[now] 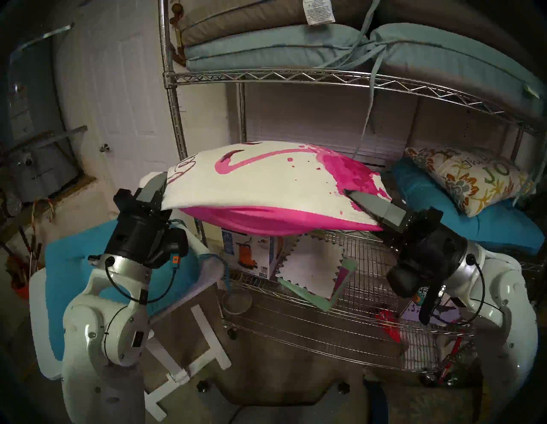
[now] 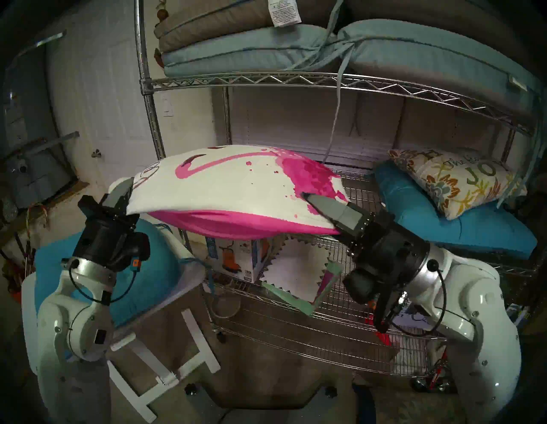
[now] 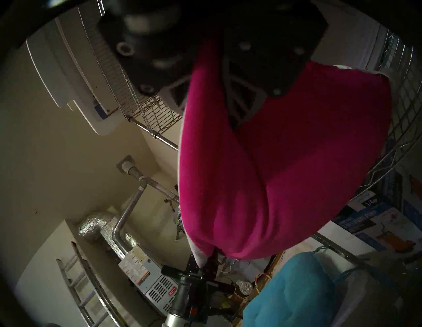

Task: Put cushion on the shelf

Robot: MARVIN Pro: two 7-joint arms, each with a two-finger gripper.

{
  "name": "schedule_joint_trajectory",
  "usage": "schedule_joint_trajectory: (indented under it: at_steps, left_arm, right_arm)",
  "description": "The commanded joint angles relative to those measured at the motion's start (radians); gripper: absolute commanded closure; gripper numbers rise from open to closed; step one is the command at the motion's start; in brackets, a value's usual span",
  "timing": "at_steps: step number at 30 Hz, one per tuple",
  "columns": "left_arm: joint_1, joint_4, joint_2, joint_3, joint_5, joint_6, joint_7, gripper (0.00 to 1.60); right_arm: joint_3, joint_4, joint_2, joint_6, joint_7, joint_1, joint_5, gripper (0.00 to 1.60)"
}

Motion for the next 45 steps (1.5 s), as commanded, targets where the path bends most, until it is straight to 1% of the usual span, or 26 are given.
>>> schedule_joint_trajectory:
  at_steps: [1, 4, 5, 6, 8, 9, 10, 11, 12, 13, 14, 23, 31, 32, 33, 35, 41, 42, 43, 44, 45]
  left_arm:
    - [-0.108, 0.054, 0.004, -0.075, 0.004, 0.092, -0.029, 1.6]
    - [-0.138, 0.099, 0.009, -0.083, 0.003, 0.095, -0.047, 1.6]
    - [-0.179, 0.126, 0.007, -0.086, 0.006, 0.093, -0.06, 1.6]
    - [-0.143, 0.119, 0.016, -0.092, 0.002, 0.091, -0.052, 1.6]
    - [-0.188, 0.157, 0.016, -0.096, 0.001, 0.095, -0.068, 1.6]
    - [-0.183, 0.163, 0.021, -0.099, -0.001, 0.097, -0.067, 1.6]
    - [-0.203, 0.181, 0.021, -0.103, -0.001, 0.097, -0.074, 1.6]
    - [-0.208, 0.193, 0.026, -0.108, -0.003, 0.098, -0.077, 1.6]
    - [-0.277, 0.237, 0.017, -0.113, 0.001, 0.094, -0.096, 1.6]
    - [-0.277, 0.237, 0.017, -0.113, 0.001, 0.094, -0.096, 1.6]
    - [-0.233, 0.226, 0.032, -0.115, -0.005, 0.099, -0.084, 1.6]
    - [-0.321, 0.354, 0.05, -0.118, -0.009, 0.092, -0.099, 1.6]
    - [-0.394, 0.455, 0.055, -0.095, -0.026, 0.09, -0.11, 1.6]
    - [-0.429, 0.483, 0.049, -0.094, -0.025, 0.087, -0.117, 1.6]
    - [-0.4, 0.473, 0.063, -0.087, -0.031, 0.09, -0.105, 1.6]
    - [-0.435, 0.501, 0.06, -0.08, -0.028, 0.088, -0.111, 1.6]
    - [-0.492, 0.556, 0.067, -0.048, -0.025, 0.093, -0.107, 1.6]
    - [-0.504, 0.566, 0.066, -0.042, -0.023, 0.094, -0.107, 1.6]
    - [-0.501, 0.568, 0.069, -0.036, -0.023, 0.096, -0.103, 1.6]
    - [-0.522, 0.588, 0.068, -0.031, -0.018, 0.097, -0.103, 1.6]
    - [-0.527, 0.596, 0.069, -0.025, -0.016, 0.099, -0.101, 1.6]
  right_arm:
    - [-0.016, -0.002, -0.022, 0.025, 0.013, 0.035, 0.044, 1.6]
    - [-0.055, -0.005, -0.027, 0.03, 0.029, 0.046, 0.049, 1.6]
    - [-0.069, -0.006, -0.029, 0.032, 0.036, 0.051, 0.05, 1.6]
    - [-0.084, -0.007, -0.031, 0.034, 0.043, 0.056, 0.05, 1.6]
    - [-0.113, -0.006, -0.037, 0.039, 0.058, 0.066, 0.049, 1.6]
    - [-0.125, -0.005, -0.039, 0.042, 0.065, 0.071, 0.05, 1.6]
    - [-0.139, -0.003, -0.043, 0.045, 0.075, 0.079, 0.049, 1.6]
    - [-0.155, 0.004, -0.046, 0.049, 0.088, 0.087, 0.046, 1.6]
    - [-0.174, 0.011, -0.052, 0.055, 0.103, 0.099, 0.045, 1.6]
    - [-0.174, 0.011, -0.052, 0.055, 0.103, 0.099, 0.045, 1.6]
    - [-0.186, 0.016, -0.055, 0.059, 0.113, 0.107, 0.043, 1.6]
    - [-0.281, 0.088, -0.092, 0.09, 0.195, 0.211, 0.031, 1.6]
    - [-0.326, 0.158, -0.128, 0.112, 0.238, 0.292, 0.025, 1.6]
    - [-0.334, 0.174, -0.132, 0.113, 0.244, 0.314, 0.025, 1.6]
    - [-0.327, 0.172, -0.138, 0.117, 0.243, 0.3, 0.023, 1.6]
    - [-0.338, 0.197, -0.141, 0.116, 0.251, 0.336, 0.024, 1.6]
    - [-0.345, 0.249, -0.155, 0.116, 0.259, 0.389, 0.024, 1.6]
    - [-0.343, 0.257, -0.156, 0.116, 0.259, 0.395, 0.024, 1.6]
    - [-0.341, 0.264, -0.157, 0.116, 0.259, 0.4, 0.025, 1.6]
    - [-0.339, 0.275, -0.159, 0.116, 0.26, 0.407, 0.025, 1.6]
    - [-0.338, 0.284, -0.16, 0.116, 0.259, 0.412, 0.025, 1.6]
